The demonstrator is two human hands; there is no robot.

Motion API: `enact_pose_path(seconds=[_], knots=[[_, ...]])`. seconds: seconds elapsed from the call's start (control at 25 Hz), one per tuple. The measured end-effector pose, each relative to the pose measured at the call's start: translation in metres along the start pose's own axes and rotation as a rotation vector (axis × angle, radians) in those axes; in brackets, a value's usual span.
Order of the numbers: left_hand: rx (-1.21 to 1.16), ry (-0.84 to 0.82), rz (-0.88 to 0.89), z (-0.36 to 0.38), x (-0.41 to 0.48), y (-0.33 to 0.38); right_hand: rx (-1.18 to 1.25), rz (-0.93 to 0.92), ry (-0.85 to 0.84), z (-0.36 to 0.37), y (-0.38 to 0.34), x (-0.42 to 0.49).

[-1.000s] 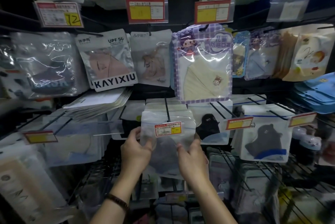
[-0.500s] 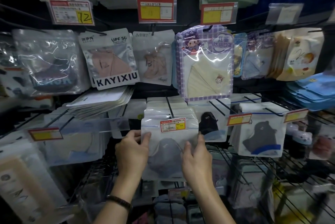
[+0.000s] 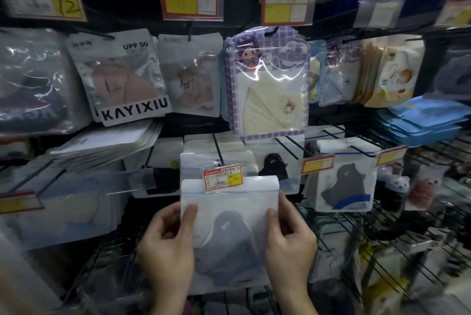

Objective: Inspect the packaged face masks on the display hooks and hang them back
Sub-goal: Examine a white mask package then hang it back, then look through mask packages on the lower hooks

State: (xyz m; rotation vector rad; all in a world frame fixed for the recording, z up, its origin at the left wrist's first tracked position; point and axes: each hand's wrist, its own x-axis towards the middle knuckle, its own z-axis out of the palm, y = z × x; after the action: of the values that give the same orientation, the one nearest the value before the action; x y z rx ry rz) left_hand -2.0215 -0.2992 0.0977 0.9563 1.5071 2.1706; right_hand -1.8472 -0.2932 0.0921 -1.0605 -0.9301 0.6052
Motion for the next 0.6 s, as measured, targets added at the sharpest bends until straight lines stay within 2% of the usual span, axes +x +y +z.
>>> enact_pose_path(seconds=[0.2, 0.4, 0.6], knots=[[-0.156, -0.033, -0.152, 0.037, -0.040, -0.022, 0.020, 0.034, 0.116, -0.038, 0.020, 0.016], [-0.126, -0.119, -0.154, 0.081, -0.060, -0.018, 0.037, 0.029, 0.162, -0.071, 0.027, 0.053], [-0.136, -0.112, -0.155, 0.121, -0.068, -0.010, 0.026, -0.001, 0.138, -0.086, 0.037, 0.089]])
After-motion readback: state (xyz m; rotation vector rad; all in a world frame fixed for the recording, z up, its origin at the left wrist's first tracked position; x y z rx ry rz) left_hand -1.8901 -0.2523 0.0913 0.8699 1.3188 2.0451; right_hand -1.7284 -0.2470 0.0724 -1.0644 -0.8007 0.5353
